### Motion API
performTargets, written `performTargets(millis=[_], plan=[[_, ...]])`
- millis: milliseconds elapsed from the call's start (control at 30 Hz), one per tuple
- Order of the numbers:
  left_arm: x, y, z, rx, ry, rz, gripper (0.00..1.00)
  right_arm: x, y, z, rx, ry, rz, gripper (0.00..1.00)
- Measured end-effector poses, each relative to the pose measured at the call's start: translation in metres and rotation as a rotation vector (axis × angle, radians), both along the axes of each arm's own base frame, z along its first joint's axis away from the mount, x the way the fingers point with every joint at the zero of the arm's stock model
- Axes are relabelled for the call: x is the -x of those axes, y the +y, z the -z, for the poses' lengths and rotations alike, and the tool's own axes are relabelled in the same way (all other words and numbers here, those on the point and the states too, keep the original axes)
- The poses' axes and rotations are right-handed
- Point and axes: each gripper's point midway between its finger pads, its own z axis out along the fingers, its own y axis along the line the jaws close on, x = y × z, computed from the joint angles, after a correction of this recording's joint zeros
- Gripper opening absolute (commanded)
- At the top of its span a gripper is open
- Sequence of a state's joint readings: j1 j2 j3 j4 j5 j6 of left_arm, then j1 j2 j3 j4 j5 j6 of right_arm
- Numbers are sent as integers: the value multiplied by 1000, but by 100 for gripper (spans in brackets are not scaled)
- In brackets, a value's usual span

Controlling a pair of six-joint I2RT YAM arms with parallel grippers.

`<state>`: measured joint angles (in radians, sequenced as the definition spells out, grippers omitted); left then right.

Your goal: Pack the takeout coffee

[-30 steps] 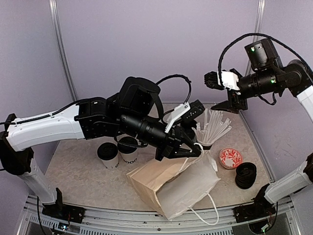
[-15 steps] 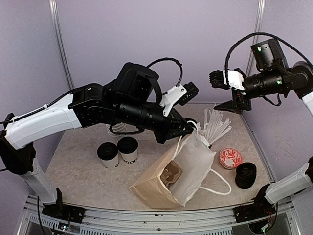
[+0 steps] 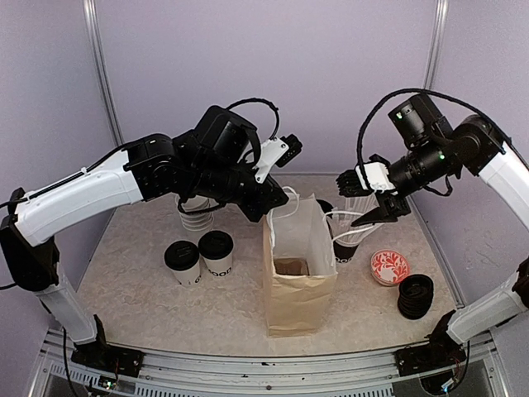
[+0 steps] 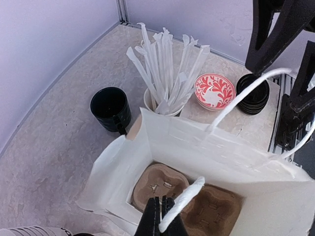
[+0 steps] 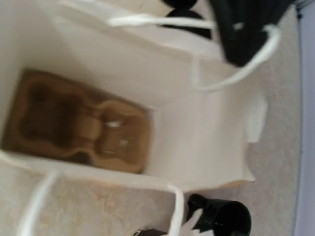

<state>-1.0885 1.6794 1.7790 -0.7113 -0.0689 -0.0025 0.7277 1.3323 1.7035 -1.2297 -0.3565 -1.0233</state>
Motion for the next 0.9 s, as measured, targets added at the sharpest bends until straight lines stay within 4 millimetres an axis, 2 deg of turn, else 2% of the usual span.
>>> performTargets(millis=[100, 200, 333, 500, 700, 833, 900], plan=[[0, 2, -1, 0, 0, -1, 0, 1, -1, 8, 21, -4, -23, 64], [0, 6, -4, 3, -2, -7, 0, 2, 0, 6, 17, -12, -36, 64], [-7, 19, -7, -10, -5, -42, 0, 4, 3, -1, -1, -21, -57, 64], [-19, 34, -1, -44, 4, -105, 0, 7, 6, 6, 21, -3, -76, 63], [-24, 40, -9, -36, 5, -136, 0, 30, 21, 17, 55, 62, -165, 62], [-23, 41, -8, -41, 15, -141, 1, 50, 38, 11, 46, 82, -249, 60], [-22, 43, -8, -46, 20, -143, 4, 53, 46, 2, 29, 79, -269, 60]])
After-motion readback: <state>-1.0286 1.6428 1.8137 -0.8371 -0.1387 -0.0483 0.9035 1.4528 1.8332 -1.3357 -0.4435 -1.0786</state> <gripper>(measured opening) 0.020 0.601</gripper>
